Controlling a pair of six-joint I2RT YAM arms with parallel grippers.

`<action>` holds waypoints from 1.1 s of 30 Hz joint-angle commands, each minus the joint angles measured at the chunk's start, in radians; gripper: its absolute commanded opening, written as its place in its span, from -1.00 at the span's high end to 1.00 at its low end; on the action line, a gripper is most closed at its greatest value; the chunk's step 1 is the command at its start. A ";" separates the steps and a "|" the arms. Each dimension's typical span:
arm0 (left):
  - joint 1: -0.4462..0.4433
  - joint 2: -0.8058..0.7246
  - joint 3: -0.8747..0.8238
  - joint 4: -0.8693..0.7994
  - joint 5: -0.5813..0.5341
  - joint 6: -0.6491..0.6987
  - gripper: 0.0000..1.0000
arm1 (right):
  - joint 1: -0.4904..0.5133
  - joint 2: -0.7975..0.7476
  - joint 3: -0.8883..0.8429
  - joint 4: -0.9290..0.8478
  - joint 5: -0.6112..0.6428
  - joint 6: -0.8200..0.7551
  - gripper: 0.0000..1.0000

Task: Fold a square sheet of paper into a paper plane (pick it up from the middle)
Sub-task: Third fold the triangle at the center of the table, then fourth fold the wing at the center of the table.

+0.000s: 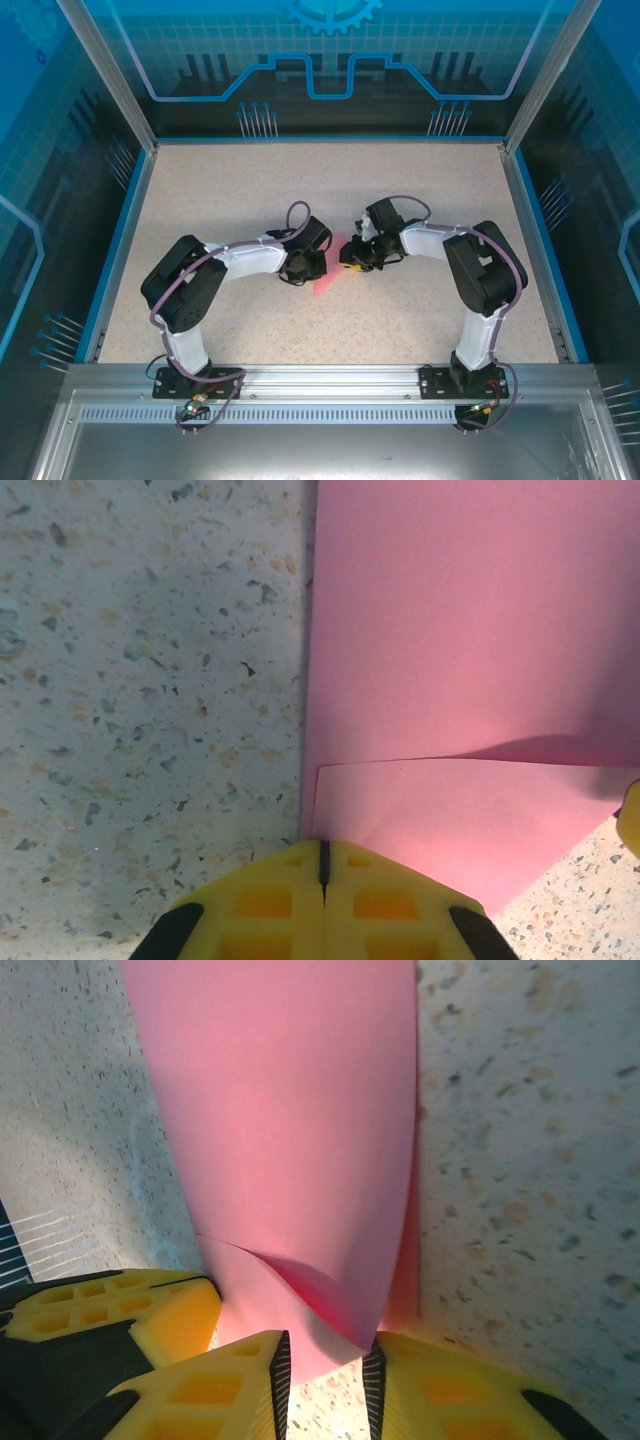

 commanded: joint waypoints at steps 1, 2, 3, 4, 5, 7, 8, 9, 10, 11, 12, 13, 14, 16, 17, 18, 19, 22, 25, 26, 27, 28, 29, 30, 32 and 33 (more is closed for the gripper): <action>-0.003 0.028 -0.011 -0.043 -0.024 -0.011 1.00 | 0.020 0.028 0.033 0.003 -0.054 -0.011 0.46; -0.002 0.029 -0.010 -0.043 -0.025 -0.011 1.00 | 0.022 0.032 0.034 0.006 -0.063 -0.010 0.46; -0.003 0.026 -0.011 -0.043 -0.025 -0.012 1.00 | 0.022 0.036 0.036 0.008 -0.072 -0.008 0.48; -0.001 0.025 -0.010 -0.045 -0.026 -0.010 1.00 | 0.026 0.041 0.035 0.013 -0.079 -0.003 0.48; -0.002 0.023 -0.009 -0.045 -0.027 -0.009 1.00 | 0.026 0.042 0.031 0.018 -0.086 0.005 0.48; -0.002 0.016 -0.009 -0.045 -0.030 -0.008 1.00 | 0.025 0.046 0.023 0.037 -0.103 0.018 0.49; -0.002 0.014 -0.008 -0.045 -0.031 -0.008 1.00 | 0.025 0.047 0.019 0.043 -0.108 0.024 0.50; -0.001 0.010 -0.007 -0.046 -0.032 -0.005 1.00 | 0.025 0.052 0.022 0.046 -0.111 0.029 0.52; 0.001 0.004 -0.007 -0.046 -0.032 -0.003 1.00 | 0.025 0.057 0.025 0.047 -0.114 0.031 0.56; 0.002 -0.003 -0.005 -0.047 -0.032 0.001 1.00 | 0.024 0.061 0.026 0.049 -0.113 0.036 0.61; 0.004 -0.013 -0.003 -0.049 -0.032 0.004 1.00 | 0.023 0.064 0.026 0.054 -0.111 0.043 0.68; 0.008 -0.026 -0.002 -0.050 -0.032 0.007 1.00 | 0.020 0.065 0.025 0.057 -0.105 0.050 0.77; 0.012 -0.040 -0.003 -0.051 -0.033 0.009 0.98 | 0.016 0.061 0.021 0.059 -0.099 0.056 0.83; 0.020 -0.085 -0.007 -0.052 -0.035 0.014 0.82 | 0.008 0.035 0.008 0.063 -0.063 0.068 0.93; 0.027 -0.106 -0.010 -0.053 -0.035 0.015 0.71 | 0.003 0.016 0.002 0.063 -0.045 0.069 0.96; 0.033 -0.129 -0.014 -0.053 -0.036 0.018 0.58 | -0.001 -0.010 -0.005 0.058 -0.023 0.069 0.98; 0.041 -0.158 -0.019 -0.053 -0.036 0.021 0.46 | -0.004 -0.037 -0.011 0.050 0.002 0.068 1.00; 0.066 -0.232 -0.041 -0.047 -0.036 0.028 0.14 | -0.014 -0.114 -0.017 0.017 0.059 0.062 1.00; 0.089 -0.300 -0.069 -0.029 -0.033 0.040 -0.11 | -0.015 -0.183 -0.014 -0.023 0.120 0.067 1.00; 0.093 -0.320 -0.079 -0.017 -0.031 0.045 -0.19 | -0.014 -0.195 -0.011 -0.037 0.137 0.075 1.00; 0.098 -0.347 -0.094 0.001 -0.029 0.052 -0.29 | -0.012 -0.213 -0.008 -0.049 0.153 0.086 1.00; 0.102 -0.368 -0.110 0.020 -0.027 0.058 -0.37 | -0.006 -0.227 -0.006 -0.062 0.176 0.102 1.00; 0.105 -0.386 -0.123 0.036 -0.026 0.067 -0.44 | 0.000 -0.238 0.000 -0.075 0.201 0.120 1.00; 0.108 -0.404 -0.139 0.054 -0.027 0.080 -0.51 | 0.013 -0.245 0.008 -0.095 0.233 0.138 1.00; 0.113 -0.435 -0.168 0.089 -0.028 0.101 -0.59 | 0.043 -0.251 0.032 -0.135 0.287 0.184 1.00; 0.117 -0.447 -0.184 0.104 -0.029 0.109 -0.62 | 0.065 -0.248 0.045 -0.145 0.320 0.202 1.00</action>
